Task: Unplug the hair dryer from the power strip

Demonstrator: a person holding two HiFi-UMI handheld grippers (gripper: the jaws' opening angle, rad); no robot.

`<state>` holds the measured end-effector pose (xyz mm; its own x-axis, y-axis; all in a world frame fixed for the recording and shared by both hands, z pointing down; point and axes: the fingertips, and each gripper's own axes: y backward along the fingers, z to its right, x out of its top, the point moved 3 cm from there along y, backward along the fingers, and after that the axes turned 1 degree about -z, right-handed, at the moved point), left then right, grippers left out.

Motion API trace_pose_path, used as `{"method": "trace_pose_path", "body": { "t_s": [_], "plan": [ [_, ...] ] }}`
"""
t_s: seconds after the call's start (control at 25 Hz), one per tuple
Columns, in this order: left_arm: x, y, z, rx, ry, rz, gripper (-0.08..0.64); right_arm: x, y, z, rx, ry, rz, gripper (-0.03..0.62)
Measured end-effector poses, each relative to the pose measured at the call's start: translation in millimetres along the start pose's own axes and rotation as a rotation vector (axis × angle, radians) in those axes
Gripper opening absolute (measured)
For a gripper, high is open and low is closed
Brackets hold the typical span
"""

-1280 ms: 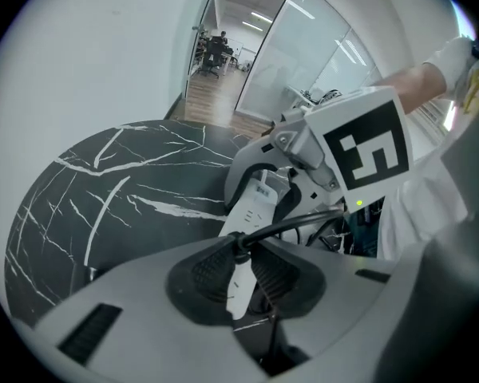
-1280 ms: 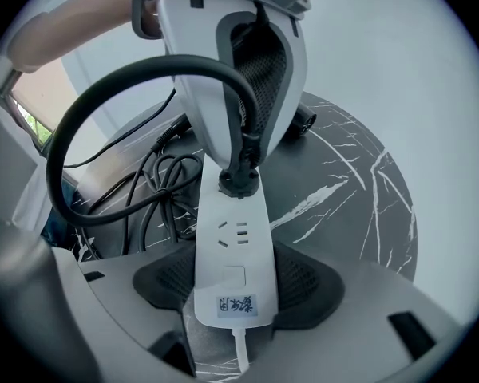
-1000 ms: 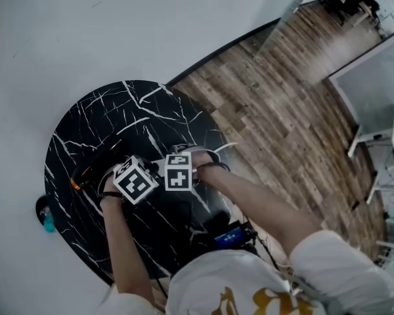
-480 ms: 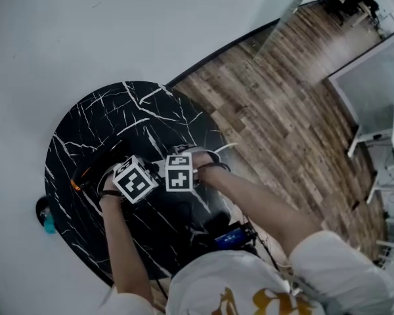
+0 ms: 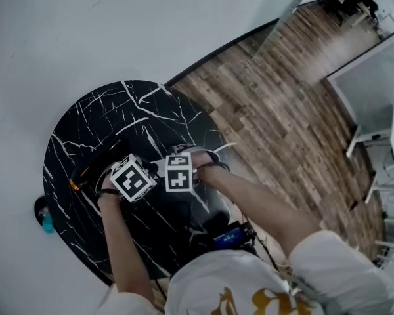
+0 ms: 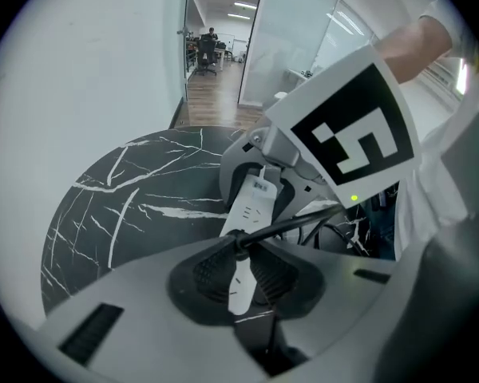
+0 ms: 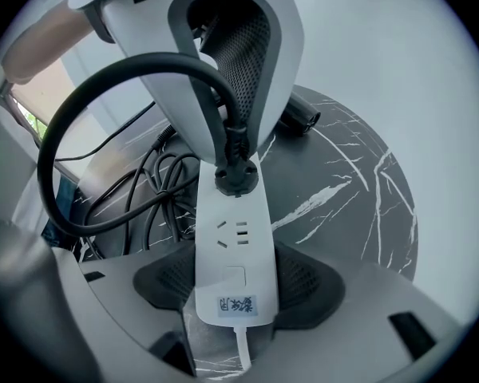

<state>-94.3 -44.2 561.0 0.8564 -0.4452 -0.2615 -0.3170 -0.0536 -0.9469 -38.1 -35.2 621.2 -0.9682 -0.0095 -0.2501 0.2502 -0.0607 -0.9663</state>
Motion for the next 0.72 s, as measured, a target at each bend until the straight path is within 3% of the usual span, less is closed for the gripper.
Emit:
{"method": "trace_pose_path", "body": {
  "t_s": [0.24, 0.4, 0.48, 0.72],
  "plan": [
    [2.6, 7.5, -6.3, 0.017, -0.029, -0.023, 0.051, -0.7, -0.9, -1.5, 0.001, 0.016, -0.021, 0.265],
    [5.2, 6.4, -6.3, -0.092, 0.020, 0.002, 0.051, -1.5, -0.3, -1.4, 0.005, 0.019, -0.021, 0.265],
    [4.8, 6.8, -6.9, -0.111, 0.024, 0.005, 0.051, -0.9, -0.4, -1.7, 0.005, 0.018, -0.025, 0.265],
    [3.1, 9.6, -1.0, -0.053, 0.044, -0.026, 0.051, 0.2, -0.2, -1.3, 0.005, 0.028, -0.030, 0.265]
  ]
}}
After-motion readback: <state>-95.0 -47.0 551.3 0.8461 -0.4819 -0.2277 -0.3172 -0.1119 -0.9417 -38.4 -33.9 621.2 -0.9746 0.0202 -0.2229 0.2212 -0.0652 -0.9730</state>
